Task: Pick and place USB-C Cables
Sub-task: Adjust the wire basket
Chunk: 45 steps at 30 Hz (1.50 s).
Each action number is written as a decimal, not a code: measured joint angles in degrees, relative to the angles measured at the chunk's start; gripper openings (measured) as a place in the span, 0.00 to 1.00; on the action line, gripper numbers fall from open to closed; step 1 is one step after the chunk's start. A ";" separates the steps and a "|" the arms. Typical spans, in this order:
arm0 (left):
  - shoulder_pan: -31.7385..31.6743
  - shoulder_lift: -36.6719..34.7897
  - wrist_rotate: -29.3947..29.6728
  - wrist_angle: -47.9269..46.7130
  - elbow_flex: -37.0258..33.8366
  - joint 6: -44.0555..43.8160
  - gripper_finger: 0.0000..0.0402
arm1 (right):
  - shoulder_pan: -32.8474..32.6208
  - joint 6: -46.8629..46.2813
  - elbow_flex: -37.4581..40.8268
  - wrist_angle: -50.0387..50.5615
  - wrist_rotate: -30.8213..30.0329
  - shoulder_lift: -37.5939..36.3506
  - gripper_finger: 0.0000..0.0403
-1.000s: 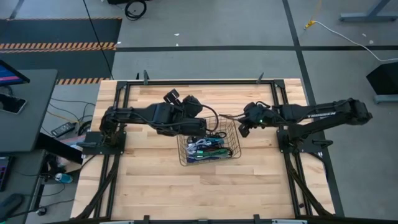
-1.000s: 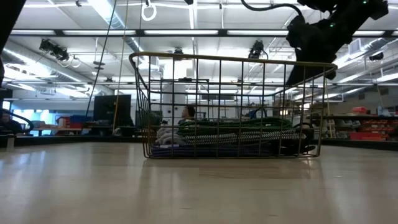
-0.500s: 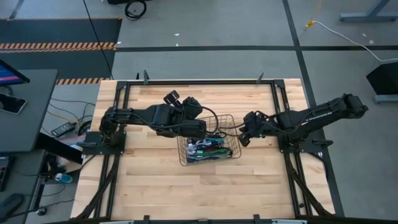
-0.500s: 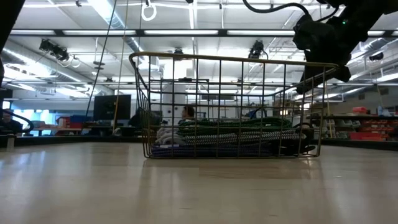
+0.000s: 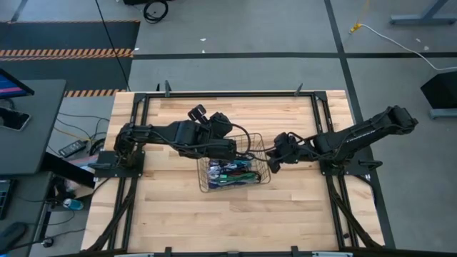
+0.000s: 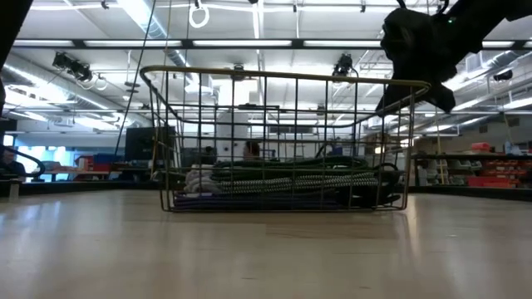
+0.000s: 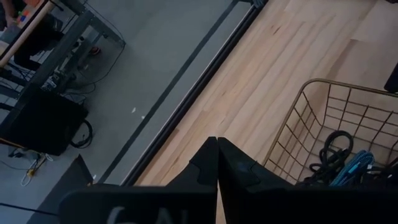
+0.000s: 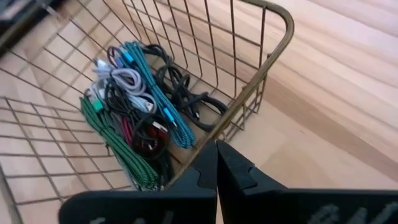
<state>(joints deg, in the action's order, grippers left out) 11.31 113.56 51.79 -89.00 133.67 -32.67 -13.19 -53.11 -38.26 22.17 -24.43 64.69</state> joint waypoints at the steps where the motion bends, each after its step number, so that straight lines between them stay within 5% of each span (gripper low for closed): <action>1: 0.13 0.00 0.00 -0.12 0.00 0.00 0.01 | -0.06 -0.22 0.00 -0.49 -0.08 0.00 0.00; 8: 0.48 0.00 0.00 -1.07 0.00 0.31 0.01 | -2.62 -2.27 -0.05 -1.11 -1.67 -0.17 0.00; 14: 0.48 0.00 0.00 -1.04 0.00 0.35 0.01 | 0.67 10.46 -7.98 4.32 -3.61 -0.55 0.00; 21: 0.52 0.00 0.02 -1.04 0.00 0.33 0.01 | 7.20 24.01 -15.54 2.55 13.38 1.10 0.00; 28: 0.48 -0.02 0.02 -1.00 0.00 0.35 0.01 | 5.08 28.37 -15.65 2.45 27.60 7.39 0.00; 45: 0.48 -0.04 0.00 -1.00 0.00 0.33 0.01 | -1.03 31.44 -15.56 1.70 35.82 16.85 0.00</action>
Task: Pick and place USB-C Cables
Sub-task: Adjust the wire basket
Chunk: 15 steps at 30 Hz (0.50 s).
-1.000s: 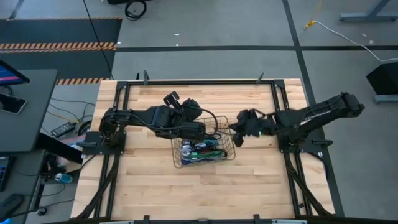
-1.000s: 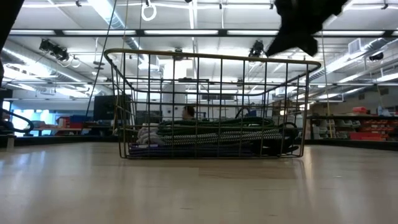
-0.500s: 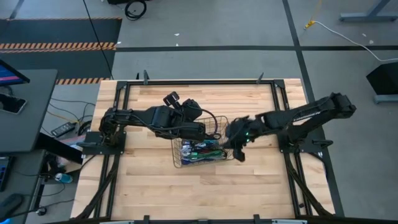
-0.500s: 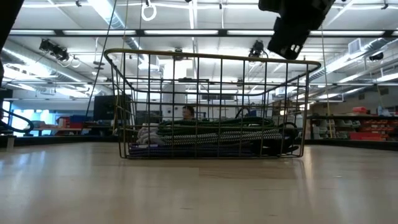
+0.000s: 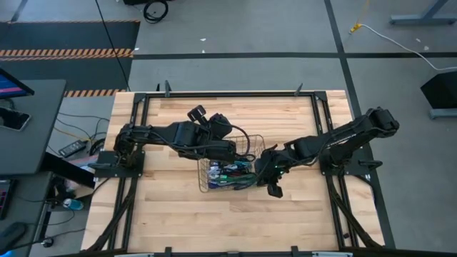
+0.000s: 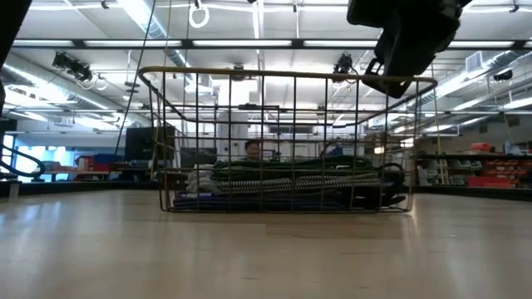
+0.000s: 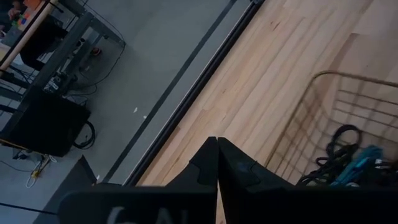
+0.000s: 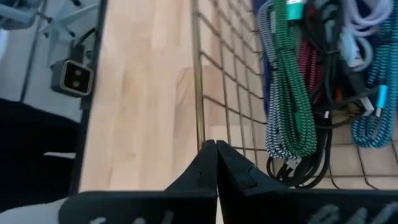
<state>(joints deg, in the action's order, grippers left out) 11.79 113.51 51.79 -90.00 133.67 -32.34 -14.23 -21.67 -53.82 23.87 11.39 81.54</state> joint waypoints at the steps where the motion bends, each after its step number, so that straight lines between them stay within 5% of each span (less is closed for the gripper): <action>1: 0.00 0.00 0.00 0.00 0.00 -0.02 0.01 | -0.36 -0.39 0.00 -0.05 0.29 0.00 0.00; 15: 1.00 -0.04 -0.79 0.02 0.00 -0.04 0.01 | -1.94 -1.18 -1.20 0.32 -4.78 -3.44 0.00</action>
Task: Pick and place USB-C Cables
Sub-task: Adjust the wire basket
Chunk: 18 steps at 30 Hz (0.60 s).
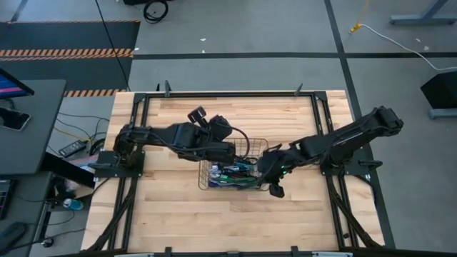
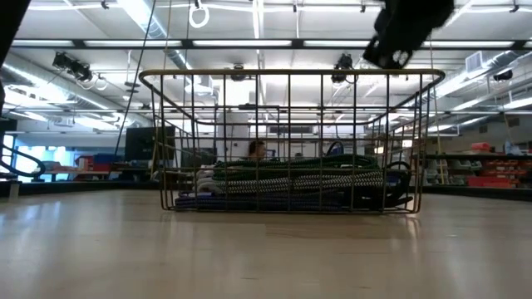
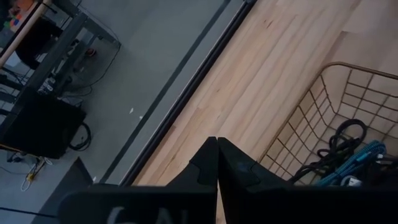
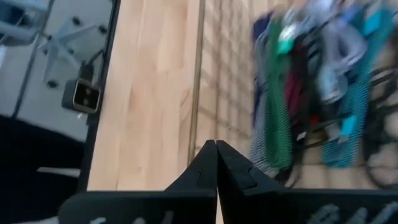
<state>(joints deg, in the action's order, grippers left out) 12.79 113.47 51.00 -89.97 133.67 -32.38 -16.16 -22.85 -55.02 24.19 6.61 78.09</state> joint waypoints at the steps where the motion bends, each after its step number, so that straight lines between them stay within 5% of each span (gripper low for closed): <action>1: 0.30 0.00 0.00 0.00 0.00 0.02 0.01 | 0.00 0.34 -0.70 0.67 -1.58 -1.31 0.00; 18: 9.13 -11.83 6.03 -0.02 0.01 0.06 0.01 | 0.00 9.70 -9.60 13.91 -23.63 -31.04 0.00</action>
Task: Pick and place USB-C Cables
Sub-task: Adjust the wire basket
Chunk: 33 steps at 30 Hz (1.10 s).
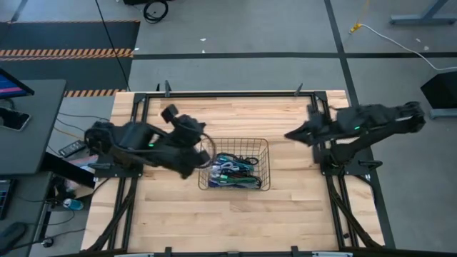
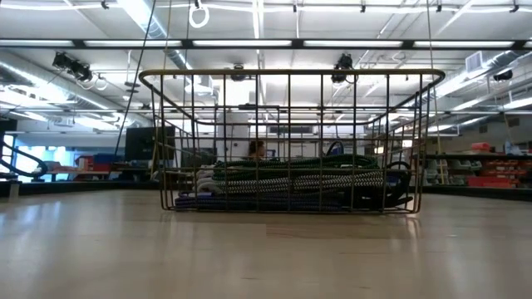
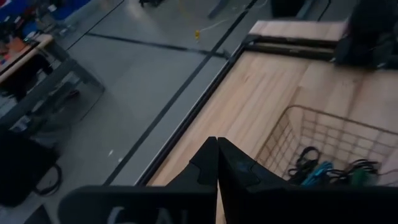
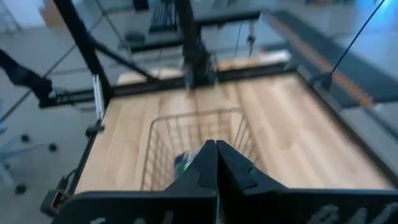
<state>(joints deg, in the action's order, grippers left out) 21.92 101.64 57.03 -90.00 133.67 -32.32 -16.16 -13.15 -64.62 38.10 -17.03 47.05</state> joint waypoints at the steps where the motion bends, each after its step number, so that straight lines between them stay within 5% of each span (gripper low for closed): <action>1: 0.47 -0.66 0.17 -0.02 0.01 0.01 0.01 | 0.00 0.95 0.00 0.23 -0.50 -1.55 0.00; 20: 2.60 -8.18 1.26 -0.02 -0.05 6.10 0.01 | 0.00 6.01 -0.02 1.83 -4.40 -20.28 0.00; 26: 4.06 -9.46 1.23 -0.02 0.00 4.50 0.01 | 0.00 0.76 0.99 2.70 -1.38 -20.39 0.00; 33: 4.36 -9.46 1.23 -0.02 -0.01 4.57 0.01 | 0.00 -8.66 11.16 0.91 1.72 -15.63 0.00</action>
<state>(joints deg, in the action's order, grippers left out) 26.28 92.18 58.26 -90.02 133.67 -27.75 -16.16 -21.81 -53.46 39.02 -15.31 31.42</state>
